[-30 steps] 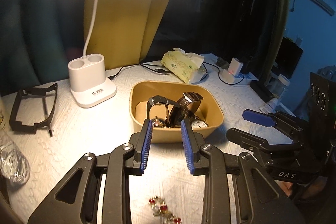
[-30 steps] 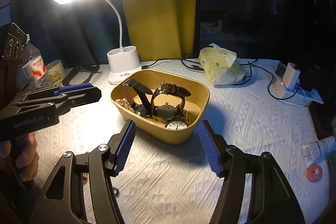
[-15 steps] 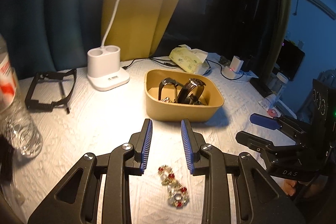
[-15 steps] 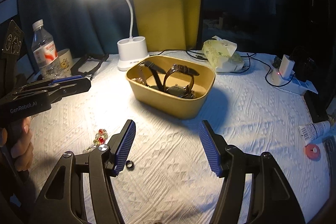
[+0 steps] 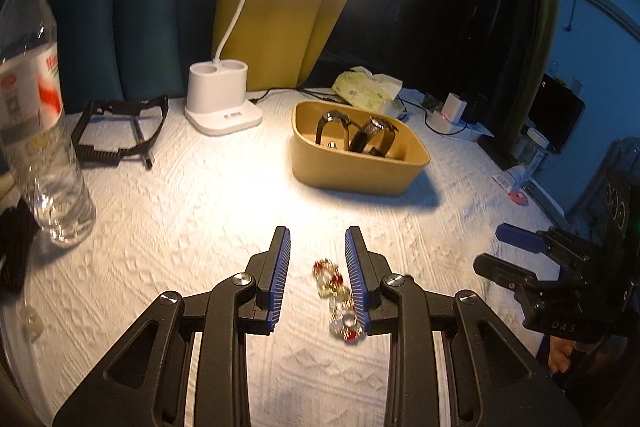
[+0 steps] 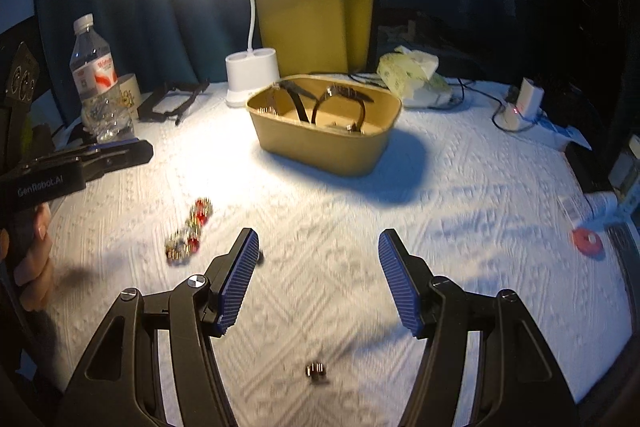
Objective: Organize jewelry
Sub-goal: 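Move the left gripper to the gold red-stone bracelet while the right gripper moves to a black charm, then grasp the small black charm with the right gripper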
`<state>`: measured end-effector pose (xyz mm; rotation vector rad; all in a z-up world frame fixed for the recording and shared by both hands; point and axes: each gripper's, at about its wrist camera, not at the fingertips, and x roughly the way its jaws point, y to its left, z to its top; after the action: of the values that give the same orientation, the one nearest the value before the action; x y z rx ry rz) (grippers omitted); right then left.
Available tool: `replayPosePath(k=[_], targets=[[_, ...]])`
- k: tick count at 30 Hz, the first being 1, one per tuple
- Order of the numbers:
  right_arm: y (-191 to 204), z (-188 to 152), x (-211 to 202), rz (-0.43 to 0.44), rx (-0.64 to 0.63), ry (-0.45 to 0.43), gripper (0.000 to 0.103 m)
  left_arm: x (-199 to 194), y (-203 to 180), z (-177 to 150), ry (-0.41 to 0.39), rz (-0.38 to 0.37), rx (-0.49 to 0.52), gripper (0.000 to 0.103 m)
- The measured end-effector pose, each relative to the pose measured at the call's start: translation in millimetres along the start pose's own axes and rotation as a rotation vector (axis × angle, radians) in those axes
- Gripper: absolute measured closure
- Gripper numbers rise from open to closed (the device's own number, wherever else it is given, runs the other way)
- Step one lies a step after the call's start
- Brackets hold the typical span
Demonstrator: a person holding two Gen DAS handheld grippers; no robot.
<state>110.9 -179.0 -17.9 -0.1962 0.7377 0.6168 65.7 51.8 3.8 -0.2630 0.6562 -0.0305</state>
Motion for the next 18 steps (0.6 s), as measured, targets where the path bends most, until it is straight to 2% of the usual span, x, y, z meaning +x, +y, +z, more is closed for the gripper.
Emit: replayPosePath(k=[11, 18], targets=[[3.4, -45.5, -4.5, -0.013, 0.010, 0.056, 0.041, 1.9, -13.3, -30.5, 0.043, -0.009, 0.015, 0.073], [-0.4, -57.7, -2.7, -0.008, 0.022, 0.064, 0.075, 0.7, -17.4, -37.8, 0.056, -0.002, 0.020, 0.073]])
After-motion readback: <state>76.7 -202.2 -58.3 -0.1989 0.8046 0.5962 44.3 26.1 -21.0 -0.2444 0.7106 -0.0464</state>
